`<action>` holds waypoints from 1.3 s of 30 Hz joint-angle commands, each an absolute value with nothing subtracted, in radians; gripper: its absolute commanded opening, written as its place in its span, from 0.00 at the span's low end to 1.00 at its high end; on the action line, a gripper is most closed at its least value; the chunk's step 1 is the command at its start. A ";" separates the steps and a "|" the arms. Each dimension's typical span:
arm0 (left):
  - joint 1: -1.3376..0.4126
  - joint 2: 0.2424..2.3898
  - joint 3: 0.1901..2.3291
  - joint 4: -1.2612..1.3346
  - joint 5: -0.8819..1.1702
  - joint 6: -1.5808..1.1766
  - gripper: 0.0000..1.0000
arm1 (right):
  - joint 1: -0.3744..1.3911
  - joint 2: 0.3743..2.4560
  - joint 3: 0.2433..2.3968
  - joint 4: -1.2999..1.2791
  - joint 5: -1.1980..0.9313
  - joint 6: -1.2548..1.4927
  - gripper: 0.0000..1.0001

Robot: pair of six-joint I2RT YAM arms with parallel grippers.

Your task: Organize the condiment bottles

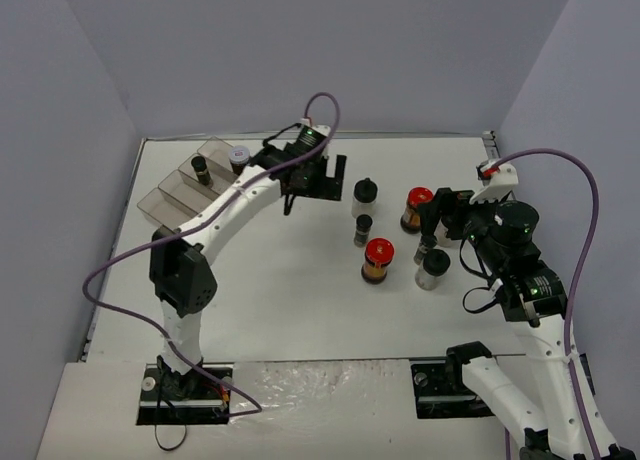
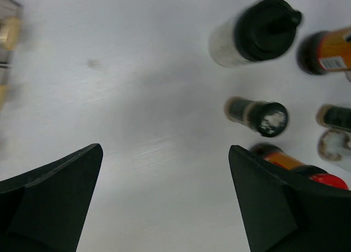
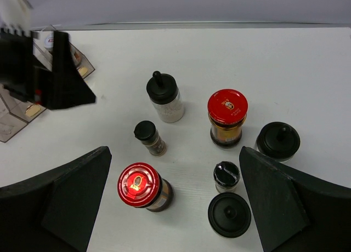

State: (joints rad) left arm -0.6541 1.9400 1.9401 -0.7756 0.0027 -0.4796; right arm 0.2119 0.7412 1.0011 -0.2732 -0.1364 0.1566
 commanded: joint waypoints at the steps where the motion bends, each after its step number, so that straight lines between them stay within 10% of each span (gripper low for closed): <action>1: -0.745 1.995 2.032 -0.701 -0.034 -0.574 0.97 | 0.219 0.738 1.001 -0.208 -0.172 0.166 1.00; 15: -0.864 2.214 2.197 -0.726 -0.146 -0.586 0.96 | 0.219 0.690 0.980 -0.218 -0.173 0.179 1.00; 34: -0.856 2.160 2.162 -0.740 -0.179 -0.543 0.07 | 0.221 0.706 0.983 -0.225 -0.164 0.163 1.00; 39: -0.783 2.001 2.070 -0.793 -0.173 -0.503 0.00 | 0.221 0.710 0.993 -0.225 -0.169 0.161 1.00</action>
